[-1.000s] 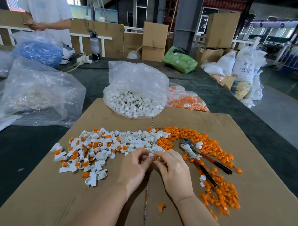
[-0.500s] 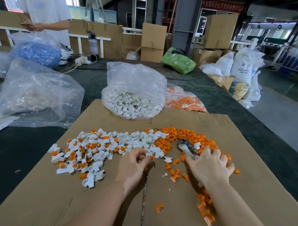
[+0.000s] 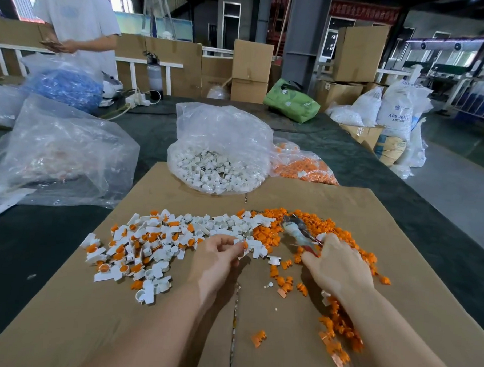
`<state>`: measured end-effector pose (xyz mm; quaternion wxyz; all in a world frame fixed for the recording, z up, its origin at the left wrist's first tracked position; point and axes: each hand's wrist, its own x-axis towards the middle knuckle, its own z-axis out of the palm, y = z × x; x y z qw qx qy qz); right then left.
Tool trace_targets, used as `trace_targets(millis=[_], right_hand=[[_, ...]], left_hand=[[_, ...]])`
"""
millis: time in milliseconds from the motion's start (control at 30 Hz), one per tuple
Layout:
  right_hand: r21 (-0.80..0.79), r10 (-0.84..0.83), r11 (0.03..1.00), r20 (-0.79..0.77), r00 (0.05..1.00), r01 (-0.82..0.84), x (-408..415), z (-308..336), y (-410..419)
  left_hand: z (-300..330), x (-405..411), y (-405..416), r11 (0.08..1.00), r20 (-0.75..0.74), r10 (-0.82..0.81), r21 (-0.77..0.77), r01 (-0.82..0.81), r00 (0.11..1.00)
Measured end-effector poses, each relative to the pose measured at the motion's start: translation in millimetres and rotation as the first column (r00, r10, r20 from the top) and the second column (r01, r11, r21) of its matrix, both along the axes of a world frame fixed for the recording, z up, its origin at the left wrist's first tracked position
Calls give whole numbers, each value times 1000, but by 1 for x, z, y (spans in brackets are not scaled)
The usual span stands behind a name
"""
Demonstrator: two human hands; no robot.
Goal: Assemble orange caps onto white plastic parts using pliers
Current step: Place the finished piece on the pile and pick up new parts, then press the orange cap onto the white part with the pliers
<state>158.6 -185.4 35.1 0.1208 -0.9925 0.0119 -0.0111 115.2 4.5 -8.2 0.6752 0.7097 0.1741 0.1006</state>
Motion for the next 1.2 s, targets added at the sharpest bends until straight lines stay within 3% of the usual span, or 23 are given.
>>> trace_targets(millis=[67,167,233,400,567,767,1200], right_hand=[[103,111,989,-17,994,-109,-6,9,8],[436,285,879,-158,945,-192,-15,22,21],[557,352,814,-252,901,-162,-21,26,27],[685,407,728,-402,820,-26,-30,29,33],[701,448,712,-487,749,29,-31,30,34],[714,464,699,-500,731,45,-31,34,35],[649,438,759,-449,779,-53,-26,35,37]], left_hand=[[6,3,0,992,-5,-4,-128,4,1000],[14,7,-1,968,-13,-8,-253,5,1000],[17,8,-1,957,-18,7,-290,-12,1000],[20,7,2,943,-42,57,-325,-68,997],[20,9,4,941,-73,73,-324,-93,995],[20,16,7,936,-87,106,-329,-129,991],[22,19,1,911,-62,110,-393,-126,992]])
